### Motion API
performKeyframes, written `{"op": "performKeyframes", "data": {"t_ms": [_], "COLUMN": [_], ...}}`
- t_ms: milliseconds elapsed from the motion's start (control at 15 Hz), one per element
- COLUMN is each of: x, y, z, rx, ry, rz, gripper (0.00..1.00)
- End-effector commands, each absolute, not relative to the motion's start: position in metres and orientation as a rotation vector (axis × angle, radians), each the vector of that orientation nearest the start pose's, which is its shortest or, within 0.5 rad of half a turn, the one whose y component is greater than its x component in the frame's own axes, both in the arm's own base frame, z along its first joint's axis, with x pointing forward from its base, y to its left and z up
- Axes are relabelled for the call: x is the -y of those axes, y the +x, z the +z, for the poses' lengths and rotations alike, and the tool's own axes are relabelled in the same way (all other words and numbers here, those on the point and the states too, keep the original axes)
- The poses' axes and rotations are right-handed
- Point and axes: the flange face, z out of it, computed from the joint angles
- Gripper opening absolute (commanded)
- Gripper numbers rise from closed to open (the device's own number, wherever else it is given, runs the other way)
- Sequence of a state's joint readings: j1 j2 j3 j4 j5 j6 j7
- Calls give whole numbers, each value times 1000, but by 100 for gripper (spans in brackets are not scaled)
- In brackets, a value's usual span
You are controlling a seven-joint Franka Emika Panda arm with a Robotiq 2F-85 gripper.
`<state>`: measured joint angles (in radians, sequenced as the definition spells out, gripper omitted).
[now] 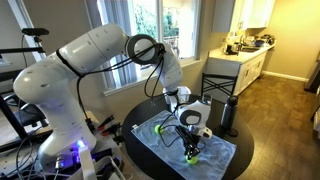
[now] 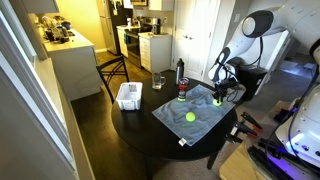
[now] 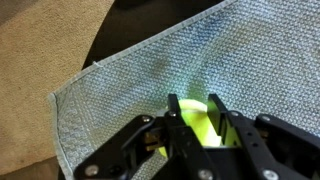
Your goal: Put a tennis ball in the small container
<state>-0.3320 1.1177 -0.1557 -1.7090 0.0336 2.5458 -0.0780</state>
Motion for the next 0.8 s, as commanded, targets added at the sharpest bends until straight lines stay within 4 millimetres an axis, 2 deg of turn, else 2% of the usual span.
{"op": "performKeyframes", "data": {"t_ms": [0,133,400,533,733], "x": [271,272,283,293,302], "y": [499,497,494,493,495], "z": [-51,-52,-59,-61,-63], "rx": [-528,-531,-553,-574,-593], "ry": [-3078,-3079,-3104,-3124,-3141], "rz": [476,480,491,468,372], "gripper": [60,70,95,100,100]}}
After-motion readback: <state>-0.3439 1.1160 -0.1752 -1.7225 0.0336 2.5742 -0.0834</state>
